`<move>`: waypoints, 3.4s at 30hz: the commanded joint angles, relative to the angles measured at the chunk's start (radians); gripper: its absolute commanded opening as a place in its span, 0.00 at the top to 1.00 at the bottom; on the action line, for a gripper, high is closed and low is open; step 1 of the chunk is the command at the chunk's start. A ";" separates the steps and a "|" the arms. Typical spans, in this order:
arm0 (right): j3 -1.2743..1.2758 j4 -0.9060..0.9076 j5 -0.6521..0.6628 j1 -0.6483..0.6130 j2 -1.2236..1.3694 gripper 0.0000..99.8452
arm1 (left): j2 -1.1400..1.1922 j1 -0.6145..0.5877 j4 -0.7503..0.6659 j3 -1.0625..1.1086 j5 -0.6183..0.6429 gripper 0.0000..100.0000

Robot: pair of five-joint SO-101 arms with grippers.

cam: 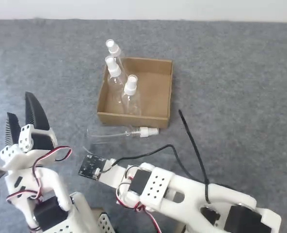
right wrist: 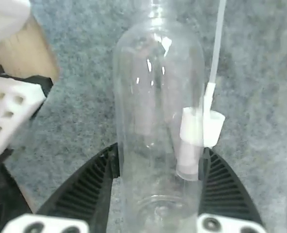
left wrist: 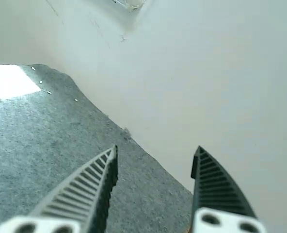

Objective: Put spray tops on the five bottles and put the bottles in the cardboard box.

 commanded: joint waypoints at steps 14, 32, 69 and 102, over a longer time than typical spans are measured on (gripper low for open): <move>-0.029 0.430 0.028 0.363 -0.476 0.83 | -0.011 -0.008 -0.028 -0.007 0.006 0.77; -0.028 0.559 0.572 1.124 -0.507 0.83 | -0.011 -0.008 -0.028 -0.005 0.006 0.77; 0.160 0.397 0.608 1.141 -0.504 0.67 | -0.011 -0.008 -0.025 -0.004 0.005 0.77; -0.183 0.443 0.523 1.052 -0.002 0.67 | -0.011 -0.006 -0.026 -0.004 0.005 0.77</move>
